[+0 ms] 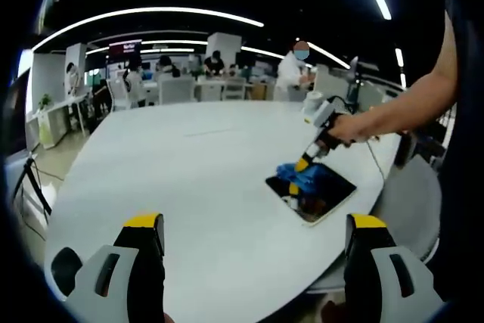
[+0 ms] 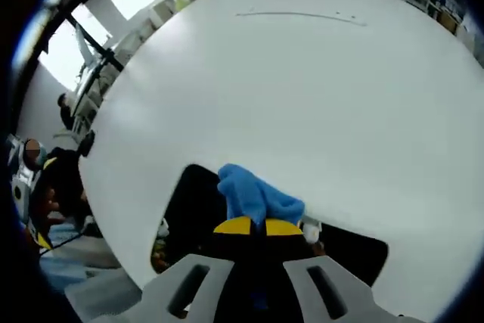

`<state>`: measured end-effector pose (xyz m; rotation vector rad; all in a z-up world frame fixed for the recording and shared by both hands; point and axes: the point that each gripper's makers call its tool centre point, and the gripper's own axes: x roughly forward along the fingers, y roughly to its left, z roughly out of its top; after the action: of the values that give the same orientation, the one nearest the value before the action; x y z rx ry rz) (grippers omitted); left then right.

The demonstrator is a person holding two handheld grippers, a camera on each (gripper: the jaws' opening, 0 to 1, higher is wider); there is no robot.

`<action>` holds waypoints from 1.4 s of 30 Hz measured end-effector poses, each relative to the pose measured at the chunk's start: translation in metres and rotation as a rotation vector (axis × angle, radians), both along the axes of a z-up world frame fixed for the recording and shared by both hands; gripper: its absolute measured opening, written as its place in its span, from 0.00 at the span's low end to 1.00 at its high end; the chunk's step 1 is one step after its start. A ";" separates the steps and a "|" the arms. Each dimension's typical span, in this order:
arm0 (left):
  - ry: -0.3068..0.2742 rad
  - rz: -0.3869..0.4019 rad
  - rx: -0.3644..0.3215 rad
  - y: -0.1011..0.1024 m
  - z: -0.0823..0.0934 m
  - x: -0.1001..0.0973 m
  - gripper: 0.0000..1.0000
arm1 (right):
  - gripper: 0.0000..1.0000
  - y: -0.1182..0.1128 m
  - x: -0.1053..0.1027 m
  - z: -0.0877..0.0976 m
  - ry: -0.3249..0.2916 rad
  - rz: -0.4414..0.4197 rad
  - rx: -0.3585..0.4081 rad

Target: Wipe the mirror surface with the cleaning cloth until all visible marks leave the cleaned area.

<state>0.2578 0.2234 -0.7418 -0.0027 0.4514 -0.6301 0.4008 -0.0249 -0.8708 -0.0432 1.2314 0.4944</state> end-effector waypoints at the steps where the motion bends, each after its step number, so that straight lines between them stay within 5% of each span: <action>1: 0.001 0.001 -0.001 0.000 0.000 0.000 1.00 | 0.00 0.000 0.000 0.000 0.000 0.003 -0.002; 24: -0.001 -0.024 0.014 -0.021 0.001 0.006 1.00 | 0.00 -0.002 -0.002 0.000 -0.013 0.015 0.028; 42: -0.013 -0.026 0.006 -0.031 0.003 0.001 1.00 | 0.00 -0.051 -0.004 -0.002 0.013 -0.026 -0.018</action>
<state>0.2583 0.1929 -0.7384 0.0133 0.4417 -0.6541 0.3968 -0.0759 -0.8725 -0.0391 1.2476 0.4619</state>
